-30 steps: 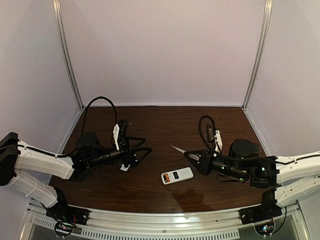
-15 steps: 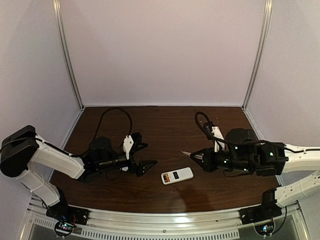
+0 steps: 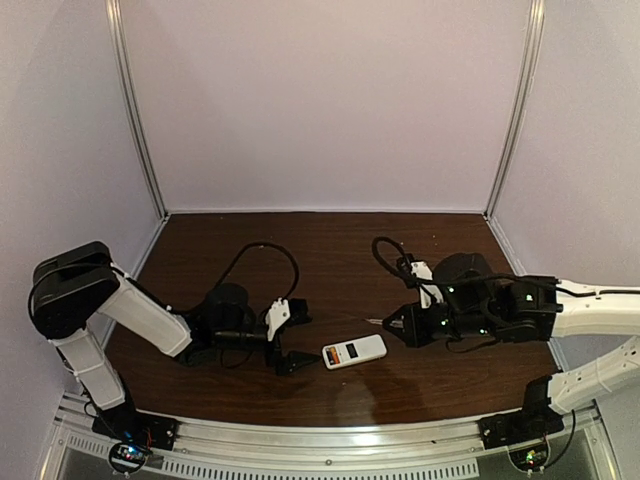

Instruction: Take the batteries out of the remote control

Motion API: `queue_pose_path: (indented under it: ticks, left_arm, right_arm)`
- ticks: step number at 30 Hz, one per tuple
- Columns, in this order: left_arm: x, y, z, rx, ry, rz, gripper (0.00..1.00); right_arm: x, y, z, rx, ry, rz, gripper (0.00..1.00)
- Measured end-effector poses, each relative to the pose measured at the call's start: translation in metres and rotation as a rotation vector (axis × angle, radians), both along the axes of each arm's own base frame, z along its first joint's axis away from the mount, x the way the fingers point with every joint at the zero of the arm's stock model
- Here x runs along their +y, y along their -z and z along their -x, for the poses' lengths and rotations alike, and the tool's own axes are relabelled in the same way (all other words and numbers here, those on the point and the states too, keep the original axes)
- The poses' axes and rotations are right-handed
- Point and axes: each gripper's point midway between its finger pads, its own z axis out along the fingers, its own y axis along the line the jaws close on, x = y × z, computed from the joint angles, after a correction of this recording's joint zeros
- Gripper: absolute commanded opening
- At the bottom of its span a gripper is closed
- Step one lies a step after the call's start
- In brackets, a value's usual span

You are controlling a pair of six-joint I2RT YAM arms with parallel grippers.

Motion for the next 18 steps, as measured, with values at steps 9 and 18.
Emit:
queue_pose_path:
  ticks: [9,18]
  left_arm:
    - [-0.003,0.035,0.006,0.053,0.043,-0.069,0.97]
    - [-0.016,0.057,0.004,0.070,0.046,-0.107,0.94]
  right_arm:
    - [0.002,0.019,-0.002,0.062,-0.032,0.035,0.00]
    - [0.012,0.039,0.003,0.119,-0.080,0.067,0.00]
